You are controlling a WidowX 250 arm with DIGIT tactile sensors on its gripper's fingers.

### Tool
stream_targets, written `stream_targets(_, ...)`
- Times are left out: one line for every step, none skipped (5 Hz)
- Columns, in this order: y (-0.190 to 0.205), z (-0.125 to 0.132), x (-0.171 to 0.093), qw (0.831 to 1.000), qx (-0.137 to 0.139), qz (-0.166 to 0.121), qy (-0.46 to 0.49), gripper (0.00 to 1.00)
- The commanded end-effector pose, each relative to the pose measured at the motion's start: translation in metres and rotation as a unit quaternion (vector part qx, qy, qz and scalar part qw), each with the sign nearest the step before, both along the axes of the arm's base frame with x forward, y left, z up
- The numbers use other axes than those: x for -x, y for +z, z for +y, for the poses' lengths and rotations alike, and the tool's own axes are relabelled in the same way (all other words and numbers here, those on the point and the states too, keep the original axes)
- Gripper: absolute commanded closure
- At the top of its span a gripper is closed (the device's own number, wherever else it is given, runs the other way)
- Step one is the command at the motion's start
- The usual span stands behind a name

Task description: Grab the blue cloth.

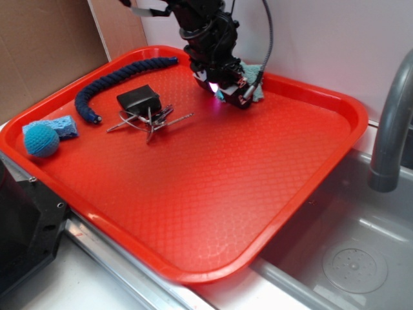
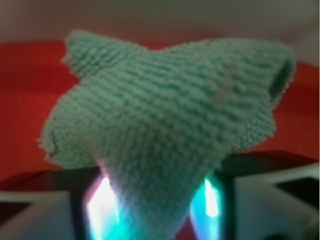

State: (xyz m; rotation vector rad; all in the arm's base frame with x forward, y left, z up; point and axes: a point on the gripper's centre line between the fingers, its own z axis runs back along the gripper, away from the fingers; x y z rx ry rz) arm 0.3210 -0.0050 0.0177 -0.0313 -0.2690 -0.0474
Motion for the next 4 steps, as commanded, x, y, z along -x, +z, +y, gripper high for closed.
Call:
stream_targets(0.008, -0.005, -0.001, 1.000, -0.009, -0.006, -0.018, 1.00)
stream_targets(0.005, -0.007, -0.003, 1.000, -0.016, -0.002, -0.017, 1.00)
stream_targets(0.055, 0.010, -0.028, 0.998, -0.026, 0.020, 0.052, 1.00)
stream_targets(0.105, 0.010, 0.015, 0.996, -0.045, 0.029, 0.067, 1.00)
